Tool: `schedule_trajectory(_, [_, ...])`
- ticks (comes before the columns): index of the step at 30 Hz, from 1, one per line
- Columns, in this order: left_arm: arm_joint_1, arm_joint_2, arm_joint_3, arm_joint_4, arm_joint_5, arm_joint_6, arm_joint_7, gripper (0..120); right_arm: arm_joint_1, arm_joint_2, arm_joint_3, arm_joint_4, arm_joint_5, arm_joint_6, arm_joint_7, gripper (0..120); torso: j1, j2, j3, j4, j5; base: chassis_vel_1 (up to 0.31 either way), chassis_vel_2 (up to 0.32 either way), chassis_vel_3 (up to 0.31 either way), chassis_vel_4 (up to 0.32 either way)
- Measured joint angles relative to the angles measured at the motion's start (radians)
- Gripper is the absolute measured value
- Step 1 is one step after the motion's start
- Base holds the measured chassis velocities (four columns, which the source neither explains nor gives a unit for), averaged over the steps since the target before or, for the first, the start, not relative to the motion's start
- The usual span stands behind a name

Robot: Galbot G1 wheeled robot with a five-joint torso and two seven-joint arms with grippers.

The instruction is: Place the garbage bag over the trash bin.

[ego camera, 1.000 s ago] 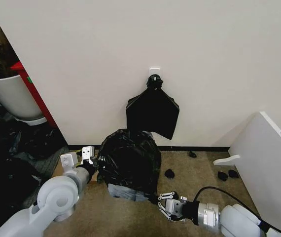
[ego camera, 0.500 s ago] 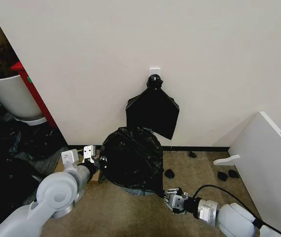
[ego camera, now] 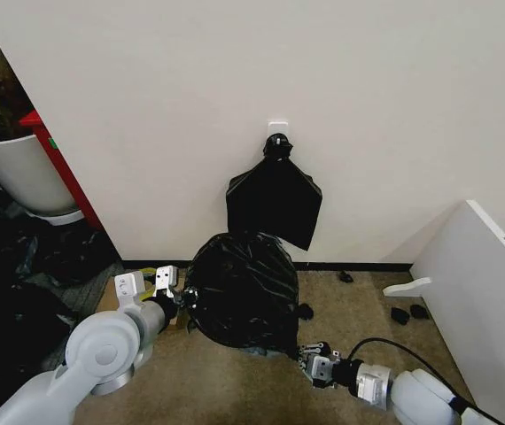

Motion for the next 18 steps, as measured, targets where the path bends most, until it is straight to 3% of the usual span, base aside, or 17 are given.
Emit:
schedule_trajectory(5, [0.006, -0.003, 0.000, 0.013, 0.044, -0.023, 0.012, 0, -0.016, -0.012, 0.015, 0.033, 0.037, 0.049, -0.021, 1, 0.000, 0.000, 0.000, 0.0000, 0.0000, 0.000, 0.000, 0.000, 0.000])
schedule_trajectory(10, [0.002, -0.004, -0.004, 0.029, 0.048, -0.051, 0.006, 0, -0.029, -0.035, 0.044, 0.078, 0.082, 0.088, -0.116, 19, 0.000, 0.000, 0.000, 0.0000, -0.0005, 0.000, 0.000, 0.000, 0.000])
schedule_trajectory(18, [-0.015, -0.009, -0.014, 0.034, 0.028, -0.059, -0.019, 0, -0.026, -0.035, 0.061, 0.075, 0.105, 0.151, -0.163, 48, 0.000, 0.000, 0.000, -0.0002, 0.0001, 0.000, 0.000, 0.000, 0.000])
